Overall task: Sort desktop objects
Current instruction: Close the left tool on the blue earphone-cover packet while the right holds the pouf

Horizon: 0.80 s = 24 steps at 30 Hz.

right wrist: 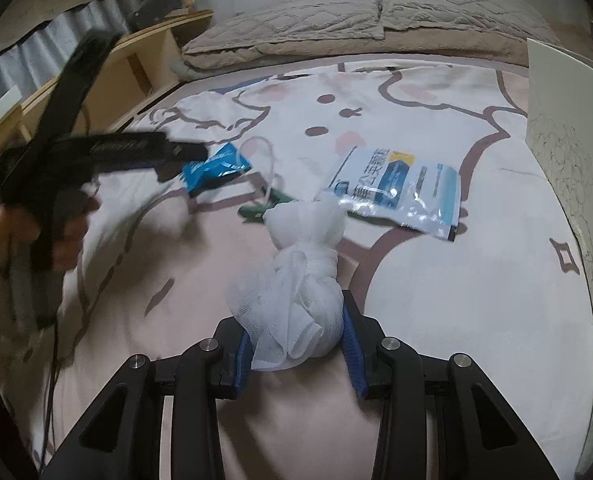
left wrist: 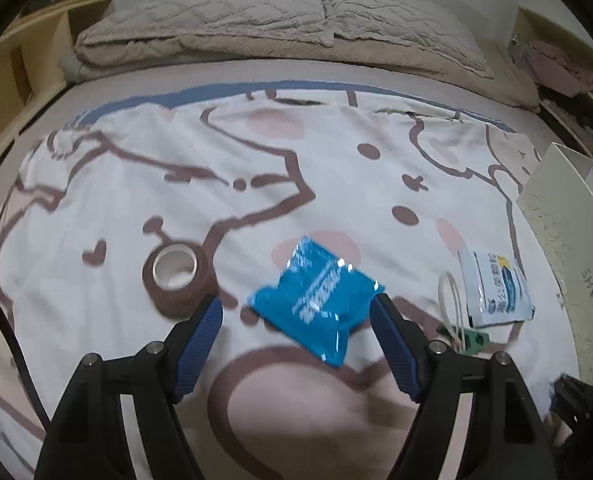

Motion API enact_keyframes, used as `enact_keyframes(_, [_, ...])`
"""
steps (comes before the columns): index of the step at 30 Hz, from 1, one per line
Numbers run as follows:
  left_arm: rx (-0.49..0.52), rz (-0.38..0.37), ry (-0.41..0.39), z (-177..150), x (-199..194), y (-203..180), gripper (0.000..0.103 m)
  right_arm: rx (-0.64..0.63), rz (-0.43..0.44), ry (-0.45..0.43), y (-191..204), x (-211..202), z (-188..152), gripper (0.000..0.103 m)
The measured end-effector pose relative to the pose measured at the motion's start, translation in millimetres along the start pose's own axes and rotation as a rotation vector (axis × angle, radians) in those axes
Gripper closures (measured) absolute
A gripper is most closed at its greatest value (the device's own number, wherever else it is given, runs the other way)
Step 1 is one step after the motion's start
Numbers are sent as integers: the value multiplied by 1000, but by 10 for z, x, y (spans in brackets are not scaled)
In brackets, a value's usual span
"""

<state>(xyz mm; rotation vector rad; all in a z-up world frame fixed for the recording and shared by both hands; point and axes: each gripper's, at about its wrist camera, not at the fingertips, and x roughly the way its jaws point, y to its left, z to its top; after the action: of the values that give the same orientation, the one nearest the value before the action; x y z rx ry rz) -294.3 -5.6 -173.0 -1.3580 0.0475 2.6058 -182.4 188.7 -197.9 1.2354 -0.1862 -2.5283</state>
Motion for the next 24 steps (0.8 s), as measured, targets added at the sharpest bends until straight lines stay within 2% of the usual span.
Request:
enact_keyframes(4, [2,-15,-2,105,86,27,27,-49,-5,7,108,-63,-114,63])
enact_keyframes(7, [-2,-45,18,180,163,15,27,-57,1,15,141,-111,-187,63])
enact_keyframes(10, [12,-75,4,276,215,-51,27,-58,3,19,165,-154,-257,63])
enact_keyframes(15, [57,-64,20,345,394,-177,27,-71,-10,21,198,-209,-341,63])
enact_keyframes(17, [69,-48,43,316,475,-185,30,-76,-16,21,204,-212,-353,63])
enact_keyframes(18, [76,-45,62,280,525,-189,39,-78,-19,21,206,-215,-360,63])
enact_keyframes(19, [82,-43,74,257,546,-195,43,-81,-22,21,207,-215,-364,63])
enact_keyframes(24, [111,-66,59,94,473,-176,43,-89,-32,23,202,-211,-371,63])
